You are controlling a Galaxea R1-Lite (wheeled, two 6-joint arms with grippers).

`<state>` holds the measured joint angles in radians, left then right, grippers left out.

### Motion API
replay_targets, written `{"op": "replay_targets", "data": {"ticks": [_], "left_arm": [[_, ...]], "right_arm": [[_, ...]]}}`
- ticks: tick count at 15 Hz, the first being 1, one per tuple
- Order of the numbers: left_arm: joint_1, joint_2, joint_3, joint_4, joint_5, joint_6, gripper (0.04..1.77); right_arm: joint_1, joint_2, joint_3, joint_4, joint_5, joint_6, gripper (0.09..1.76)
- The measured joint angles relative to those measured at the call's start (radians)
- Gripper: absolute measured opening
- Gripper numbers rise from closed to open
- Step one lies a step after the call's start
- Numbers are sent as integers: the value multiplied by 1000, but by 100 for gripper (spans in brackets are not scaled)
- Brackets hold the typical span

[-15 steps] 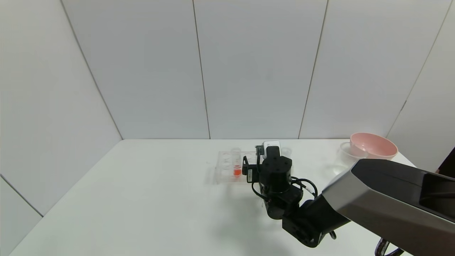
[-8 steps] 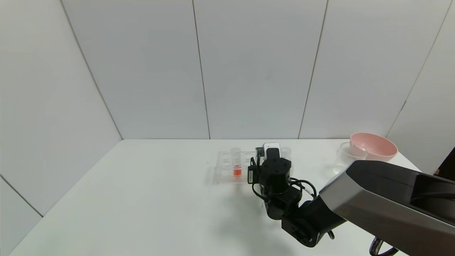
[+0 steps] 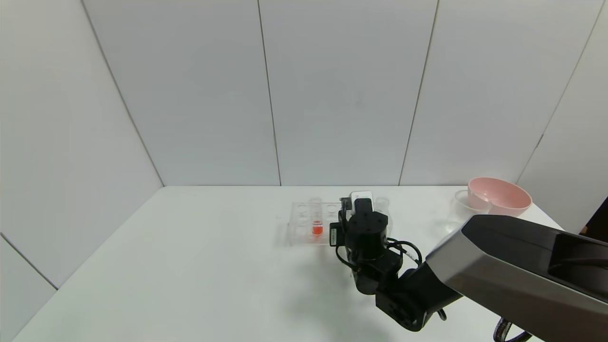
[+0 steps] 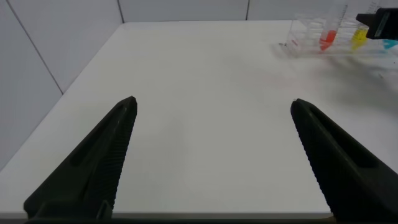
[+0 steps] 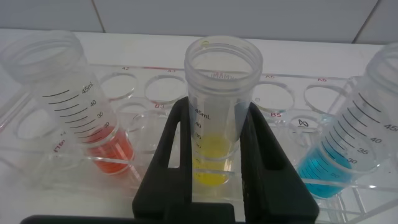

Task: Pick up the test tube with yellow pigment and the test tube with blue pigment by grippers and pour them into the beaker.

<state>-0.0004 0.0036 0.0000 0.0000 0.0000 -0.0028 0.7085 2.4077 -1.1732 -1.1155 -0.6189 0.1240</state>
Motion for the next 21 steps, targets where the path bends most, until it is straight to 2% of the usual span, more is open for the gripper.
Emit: {"op": "replay_targets", "data": {"ticks": [5, 12, 21], "left_arm": [[0, 0, 0, 0, 0, 0, 176], [0, 0, 0, 0, 0, 0, 176], [0, 0, 0, 0, 0, 0, 176]], "right_arm": [[5, -26, 5, 7, -1, -12, 50], [23, -150, 8, 3, -4, -123, 51], [29, -248, 61, 9, 15, -144, 51]]}}
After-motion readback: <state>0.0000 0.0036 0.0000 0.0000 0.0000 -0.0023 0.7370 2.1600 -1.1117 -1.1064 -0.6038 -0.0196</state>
